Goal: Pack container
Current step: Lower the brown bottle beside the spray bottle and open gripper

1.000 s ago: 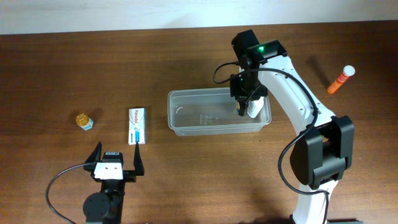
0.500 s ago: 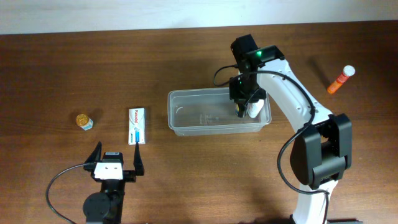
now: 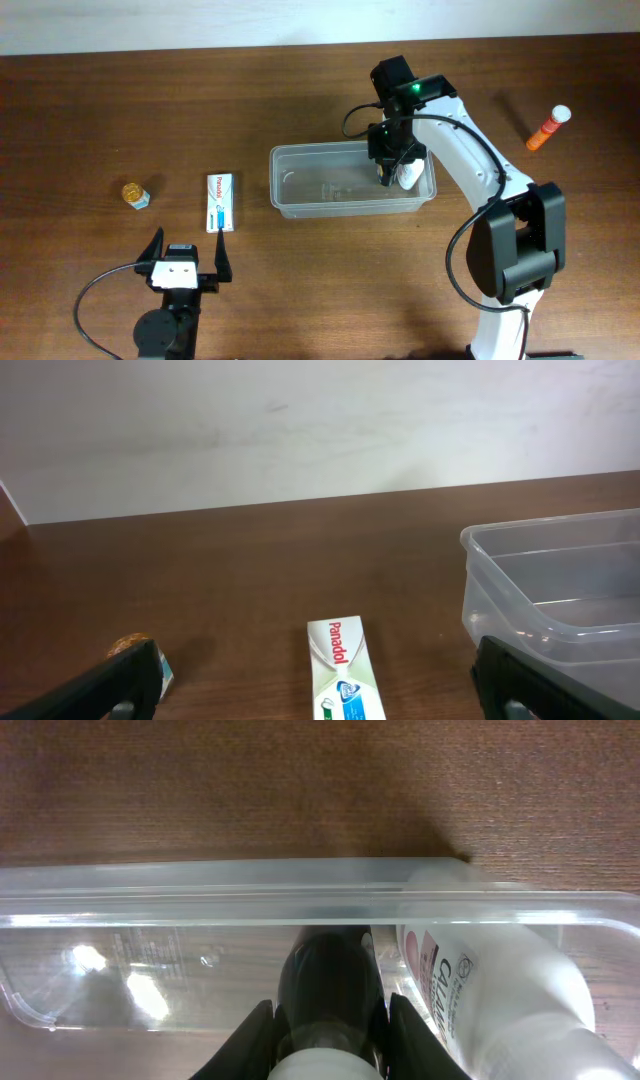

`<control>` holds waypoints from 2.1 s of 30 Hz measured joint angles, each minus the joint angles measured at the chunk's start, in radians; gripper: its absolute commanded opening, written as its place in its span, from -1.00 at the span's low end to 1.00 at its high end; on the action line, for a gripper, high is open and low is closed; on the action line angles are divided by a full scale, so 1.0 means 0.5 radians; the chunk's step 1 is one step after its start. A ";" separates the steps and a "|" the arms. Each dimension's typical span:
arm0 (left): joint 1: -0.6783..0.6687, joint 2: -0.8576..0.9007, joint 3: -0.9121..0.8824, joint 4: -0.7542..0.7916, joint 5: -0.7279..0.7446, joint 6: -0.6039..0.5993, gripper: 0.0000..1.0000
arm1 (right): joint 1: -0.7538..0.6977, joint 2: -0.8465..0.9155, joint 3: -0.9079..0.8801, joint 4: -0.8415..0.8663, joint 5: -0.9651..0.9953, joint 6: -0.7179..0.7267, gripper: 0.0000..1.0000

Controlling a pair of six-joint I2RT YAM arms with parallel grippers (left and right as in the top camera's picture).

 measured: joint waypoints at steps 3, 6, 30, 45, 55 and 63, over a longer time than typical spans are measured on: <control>0.000 0.000 0.000 0.000 0.000 0.000 0.99 | 0.000 0.000 0.000 0.000 0.015 -0.001 -0.49; 0.000 0.000 0.000 0.000 0.000 0.000 0.99 | 0.000 0.000 0.000 0.000 0.016 0.000 -0.48; 0.000 0.000 0.000 0.000 0.000 0.000 0.99 | 0.000 0.000 -0.146 0.156 0.037 0.000 -0.47; 0.000 0.000 0.000 0.000 0.000 0.000 0.99 | 0.000 0.000 -0.146 0.163 0.043 0.005 -0.08; 0.000 0.000 0.000 0.000 0.000 0.000 0.99 | 0.000 0.000 -0.093 0.103 0.043 0.001 -0.07; 0.000 0.000 0.000 0.000 0.000 0.000 0.99 | 0.000 -0.005 0.229 -0.140 0.026 -0.025 0.05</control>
